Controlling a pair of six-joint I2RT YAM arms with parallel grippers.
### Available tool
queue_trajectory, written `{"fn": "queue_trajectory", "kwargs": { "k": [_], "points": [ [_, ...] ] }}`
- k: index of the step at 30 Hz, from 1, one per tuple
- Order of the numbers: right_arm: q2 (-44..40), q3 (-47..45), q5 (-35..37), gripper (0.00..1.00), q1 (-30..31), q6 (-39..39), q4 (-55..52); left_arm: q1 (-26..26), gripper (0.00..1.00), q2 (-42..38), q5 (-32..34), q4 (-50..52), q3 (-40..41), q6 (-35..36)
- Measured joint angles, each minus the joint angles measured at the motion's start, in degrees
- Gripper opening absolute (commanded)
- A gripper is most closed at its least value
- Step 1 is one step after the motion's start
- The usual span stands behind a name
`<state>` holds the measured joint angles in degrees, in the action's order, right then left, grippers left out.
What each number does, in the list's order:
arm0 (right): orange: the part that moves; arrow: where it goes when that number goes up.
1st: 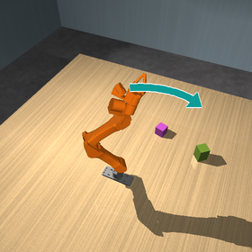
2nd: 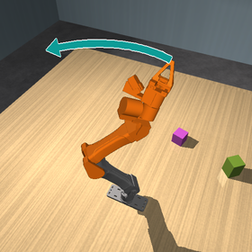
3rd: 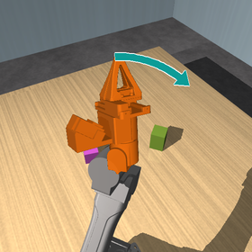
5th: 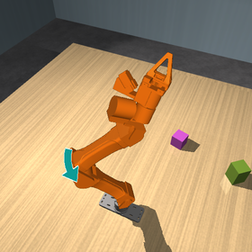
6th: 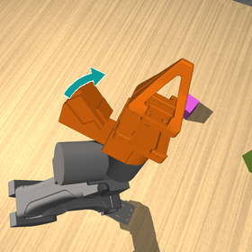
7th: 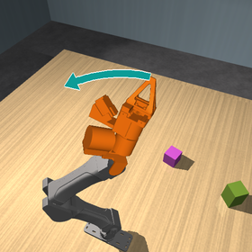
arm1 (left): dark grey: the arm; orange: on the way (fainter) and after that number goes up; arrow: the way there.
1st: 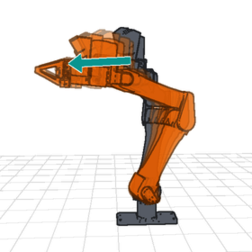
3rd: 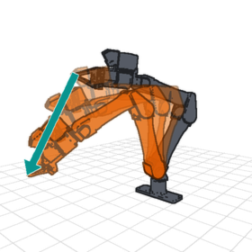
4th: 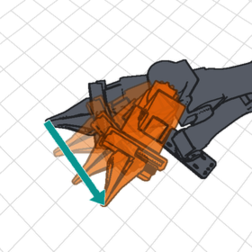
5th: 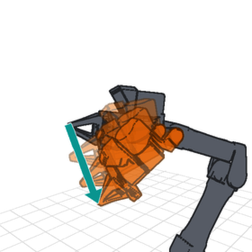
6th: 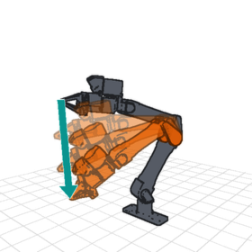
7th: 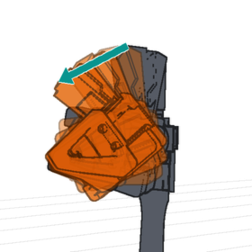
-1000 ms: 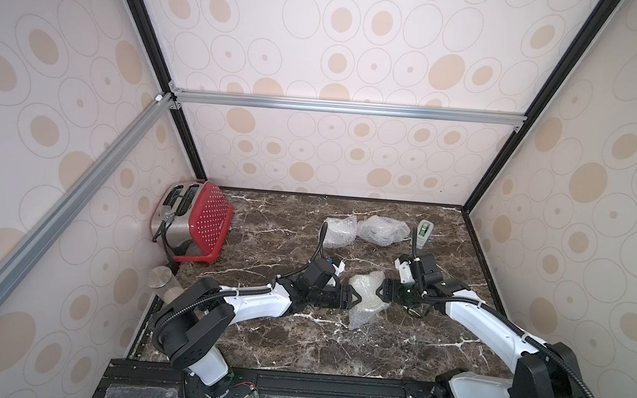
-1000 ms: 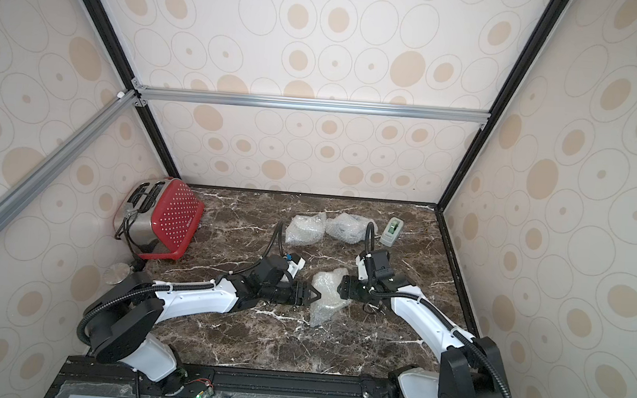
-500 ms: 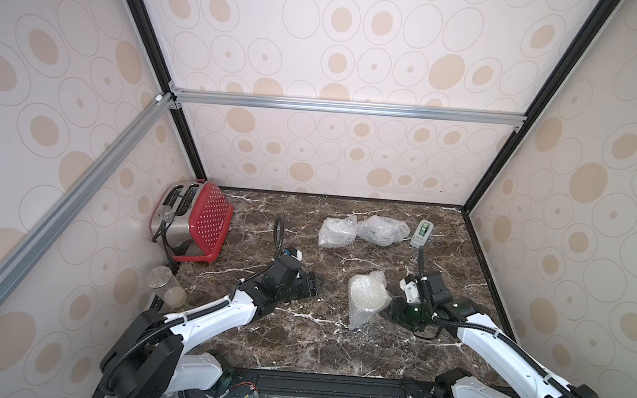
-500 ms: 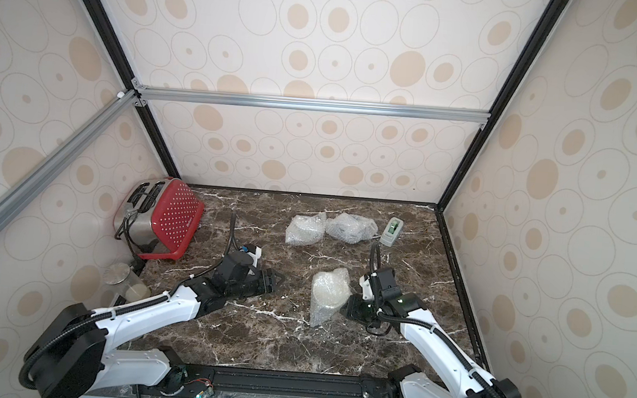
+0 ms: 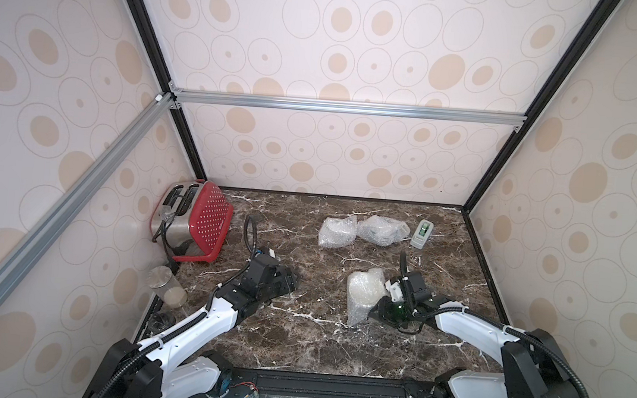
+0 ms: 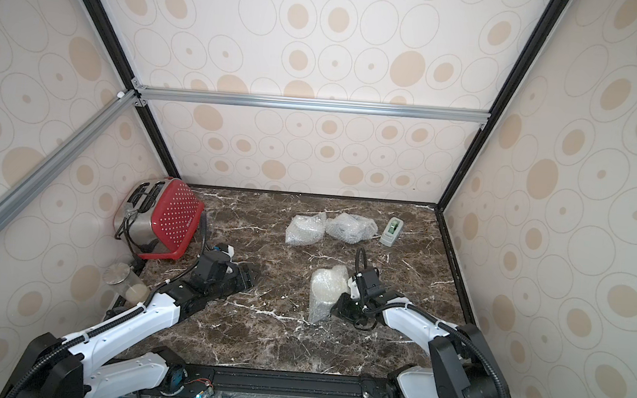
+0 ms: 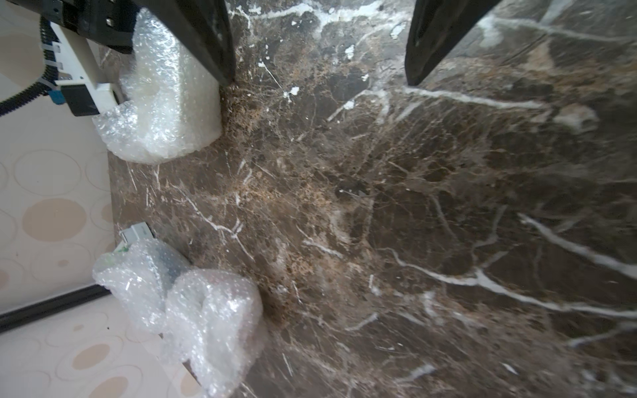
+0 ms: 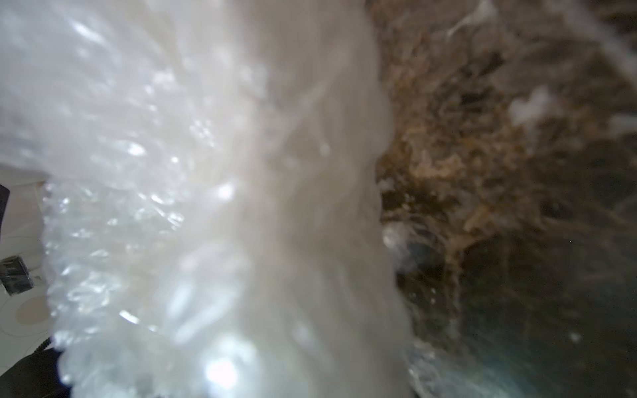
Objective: Wrap bowls in bubble wrap
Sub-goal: Move the bubble-wrapped bowl to the center of the board, then reset both arms
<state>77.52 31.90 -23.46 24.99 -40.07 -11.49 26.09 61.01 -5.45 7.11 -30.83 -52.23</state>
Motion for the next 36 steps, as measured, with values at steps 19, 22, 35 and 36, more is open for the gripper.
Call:
{"fn": "queue_trajectory", "kwargs": {
  "k": [19,22,35,36],
  "points": [
    [11.1,11.5,2.4,0.49,0.2,6.8,6.3,-14.1,0.91,-13.6,12.7,10.1,2.7,4.1],
    [4.2,11.5,7.0,0.57,0.1,11.1,1.4,-14.2,0.99,-15.4,18.1,11.1,2.7,5.3],
    [-16.6,11.0,42.3,0.99,-8.2,22.3,-2.8,-14.2,0.99,-21.3,44.1,5.6,3.6,15.7],
    [-17.2,9.7,45.3,0.99,-8.3,22.9,-0.6,-14.2,0.99,-21.4,45.6,4.1,4.3,16.6]
  ]
}}
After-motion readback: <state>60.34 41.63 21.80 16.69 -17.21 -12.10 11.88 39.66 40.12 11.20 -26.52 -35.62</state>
